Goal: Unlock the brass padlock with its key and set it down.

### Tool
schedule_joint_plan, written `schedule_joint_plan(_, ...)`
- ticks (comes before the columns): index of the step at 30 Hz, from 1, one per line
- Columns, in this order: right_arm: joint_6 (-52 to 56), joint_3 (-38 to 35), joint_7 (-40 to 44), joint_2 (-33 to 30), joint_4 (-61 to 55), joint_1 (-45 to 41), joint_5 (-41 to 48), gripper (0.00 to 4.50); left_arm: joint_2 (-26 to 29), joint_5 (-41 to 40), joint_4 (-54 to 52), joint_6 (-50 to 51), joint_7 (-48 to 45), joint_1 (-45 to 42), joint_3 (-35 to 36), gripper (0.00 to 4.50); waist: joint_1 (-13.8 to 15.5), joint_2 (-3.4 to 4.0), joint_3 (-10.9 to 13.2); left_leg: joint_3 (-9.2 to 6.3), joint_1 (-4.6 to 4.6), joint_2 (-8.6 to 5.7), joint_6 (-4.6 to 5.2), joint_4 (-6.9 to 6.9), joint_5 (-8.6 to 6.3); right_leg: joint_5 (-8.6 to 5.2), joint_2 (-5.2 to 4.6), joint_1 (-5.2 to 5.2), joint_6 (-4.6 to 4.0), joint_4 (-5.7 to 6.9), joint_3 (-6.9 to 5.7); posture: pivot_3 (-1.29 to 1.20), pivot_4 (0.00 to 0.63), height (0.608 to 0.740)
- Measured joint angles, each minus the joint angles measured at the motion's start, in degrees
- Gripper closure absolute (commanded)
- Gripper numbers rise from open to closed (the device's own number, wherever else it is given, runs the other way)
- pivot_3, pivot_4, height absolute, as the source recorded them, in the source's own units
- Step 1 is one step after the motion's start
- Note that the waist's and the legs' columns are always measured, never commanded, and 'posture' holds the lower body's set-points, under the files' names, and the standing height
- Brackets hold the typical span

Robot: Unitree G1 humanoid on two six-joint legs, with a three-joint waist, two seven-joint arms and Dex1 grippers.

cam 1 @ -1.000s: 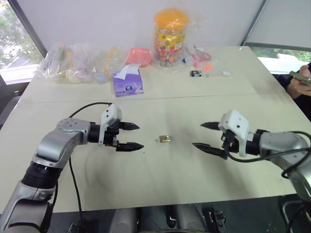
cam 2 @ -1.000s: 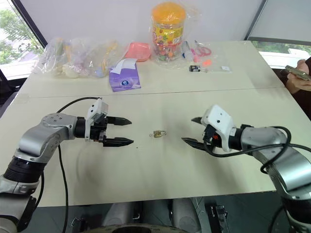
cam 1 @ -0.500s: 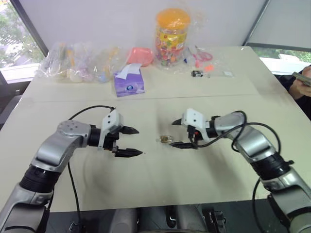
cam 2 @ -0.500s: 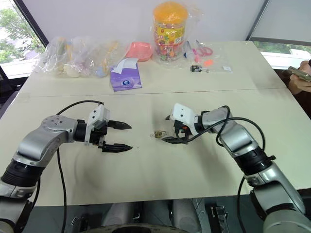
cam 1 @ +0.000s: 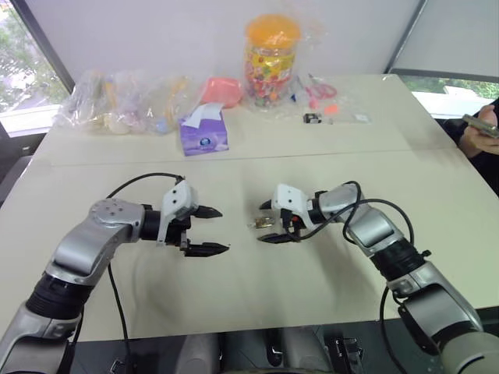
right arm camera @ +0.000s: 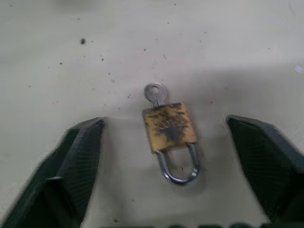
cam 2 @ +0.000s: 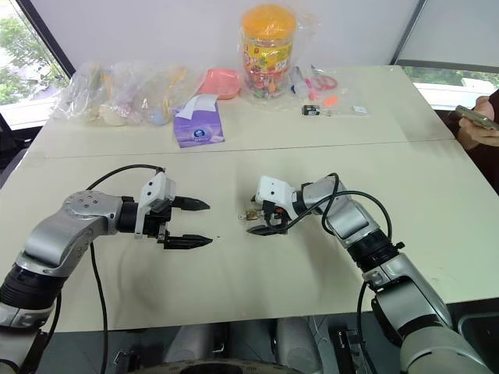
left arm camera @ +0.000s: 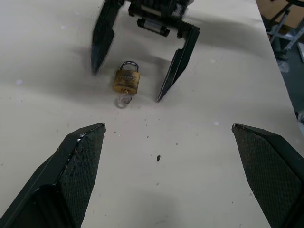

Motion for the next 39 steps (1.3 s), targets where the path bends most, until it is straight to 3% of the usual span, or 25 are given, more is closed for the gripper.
schedule_joint_plan(4, -0.33, 0.26, 0.38, 0.97, -0.1, 0.03, -0.88, 3.77, 0.0, 0.0, 0.01, 0.15, 0.09, 0.08, 0.0, 0.0, 0.03, 0.0, 0.0, -0.01, 0.05, 0.01, -0.02, 0.0, 0.01, -0.01, 0.02, 0.0, -0.02, 0.07, 0.0, 0.0, 0.15, 0.737)
schedule_joint_plan(9, -2.27, -0.06, -2.51, 0.8, -2.79, 1.77, -3.25, 3.78, -1.23, -2.52, 1.15, 2.73, 0.16, -0.64, 0.53, 0.0, 0.12, 0.0, -0.01, -0.01, 0.04, 0.0, -0.02, 0.02, 0.02, -0.01, 0.01, 0.01, -0.02, 0.07, 0.01, 0.0, 0.15, 0.737)
schedule_joint_plan(13, -10.21, -1.02, -12.73, -0.15, -4.43, 4.15, -9.95, 3.78, -2.45, -3.77, 5.35, 4.44, 0.05, -4.57, 0.88, 0.0, 0.25, 0.02, 0.0, -0.01, -0.05, -0.05, -0.07, 0.06, 0.05, -0.02, 0.0, -0.03, -0.01, 0.07, 0.0, 0.0, 0.15, 0.737)
schedule_joint_plan(16, -19.19, -4.26, -22.05, -4.33, -8.06, 5.3, -17.29, 3.78, -5.36, -6.65, 9.38, 8.25, 0.47, -9.42, 2.45, 0.0, 0.38, -0.01, 0.02, 0.0, -0.26, -0.14, -0.11, 0.14, 0.07, -0.01, -0.09, -0.14, 0.03, 0.03, 0.0, 0.0, 0.15, 0.737)
schedule_joint_plan(20, -26.93, -8.37, -28.76, -6.37, -13.13, 5.45, -21.49, 3.78, -7.58, -9.56, 11.76, 11.76, 0.43, -13.78, 3.41, 0.0, -0.01, -0.02, 0.02, 0.02, -0.24, -0.14, -0.11, 0.11, 0.07, -0.01, -0.08, -0.15, 0.04, 0.03, 0.05, 0.0, 0.15, 0.737)
schedule_joint_plan(30, -38.6, -10.33, -31.72, -7.13, -21.83, 7.56, -24.54, 3.78, -11.27, -15.65, 18.08, 18.61, 0.47, -22.24, 7.17, 0.0, 0.1, -0.03, 0.03, -0.03, -0.2, -0.08, -0.12, 0.11, 0.07, -0.02, 0.02, -0.13, 0.03, 0.07, 0.05, 0.0, 0.15, 0.737)
schedule_joint_plan(33, -40.3, -10.08, -31.71, -7.1, -22.55, 8.71, -25.14, 3.78, -11.01, -15.87, 18.06, 18.88, 0.29, -22.23, 7.12, 0.82, 0.13, -0.03, 0.03, -0.02, -0.21, -0.1, -0.12, 0.11, 0.07, -0.02, -0.02, -0.13, 0.03, 0.06, 0.06, 0.0, 0.15, 0.737)
schedule_joint_plan(37, -41.23, -10.09, -31.7, -6.77, -23.32, 9.15, -25.38, 3.78, -10.91, -16.0, 17.87, 18.96, 0.17, -22.22, 7.08, 2.49, 0.12, -0.03, 0.03, -0.02, -0.21, -0.1, -0.13, 0.11, 0.08, -0.02, -0.02, -0.13, 0.02, 0.07, 0.06, 0.0, 0.15, 0.737)
schedule_joint_plan(39, -41.33, -10.1, -31.7, -6.32, -23.4, 9.15, -25.59, 3.78, -10.92, -15.98, 17.29, 18.96, 0.17, -22.18, 6.79, 2.49, 0.14, -0.03, 0.03, -0.02, -0.21, -0.1, -0.13, 0.11, 0.08, -0.02, -0.01, -0.13, 0.02, 0.07, 0.06, 0.0, 0.15, 0.737)
